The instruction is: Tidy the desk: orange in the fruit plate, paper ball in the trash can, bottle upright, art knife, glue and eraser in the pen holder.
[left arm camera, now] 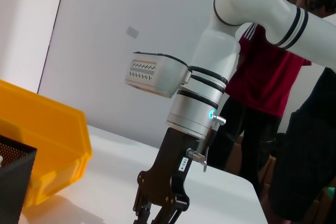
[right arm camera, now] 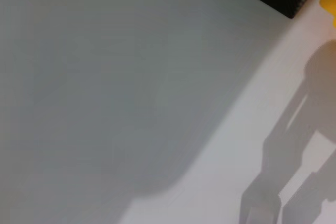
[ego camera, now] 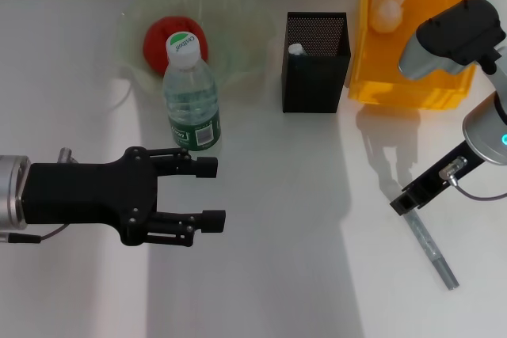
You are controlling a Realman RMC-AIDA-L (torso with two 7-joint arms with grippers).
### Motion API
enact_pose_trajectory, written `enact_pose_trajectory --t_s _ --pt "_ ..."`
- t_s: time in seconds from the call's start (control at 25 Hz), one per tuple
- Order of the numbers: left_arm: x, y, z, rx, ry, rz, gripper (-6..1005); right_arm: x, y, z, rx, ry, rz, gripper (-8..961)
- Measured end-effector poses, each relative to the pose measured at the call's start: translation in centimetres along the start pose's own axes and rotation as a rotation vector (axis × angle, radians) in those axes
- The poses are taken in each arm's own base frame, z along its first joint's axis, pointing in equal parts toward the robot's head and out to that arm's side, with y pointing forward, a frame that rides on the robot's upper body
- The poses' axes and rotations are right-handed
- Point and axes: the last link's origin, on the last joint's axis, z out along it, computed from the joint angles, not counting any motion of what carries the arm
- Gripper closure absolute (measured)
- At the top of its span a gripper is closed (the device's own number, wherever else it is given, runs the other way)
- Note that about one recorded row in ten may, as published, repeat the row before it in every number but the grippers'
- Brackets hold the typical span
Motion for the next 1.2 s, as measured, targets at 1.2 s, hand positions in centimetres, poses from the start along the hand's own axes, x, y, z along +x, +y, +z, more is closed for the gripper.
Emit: enact_pose_trajectory --t_s 1.2 --pt "-0.2 0.1 -0.1 0.009 0.008 0.002 203 -0.8 -0.4 -7.1 0.06 -0.282 -0.007 811"
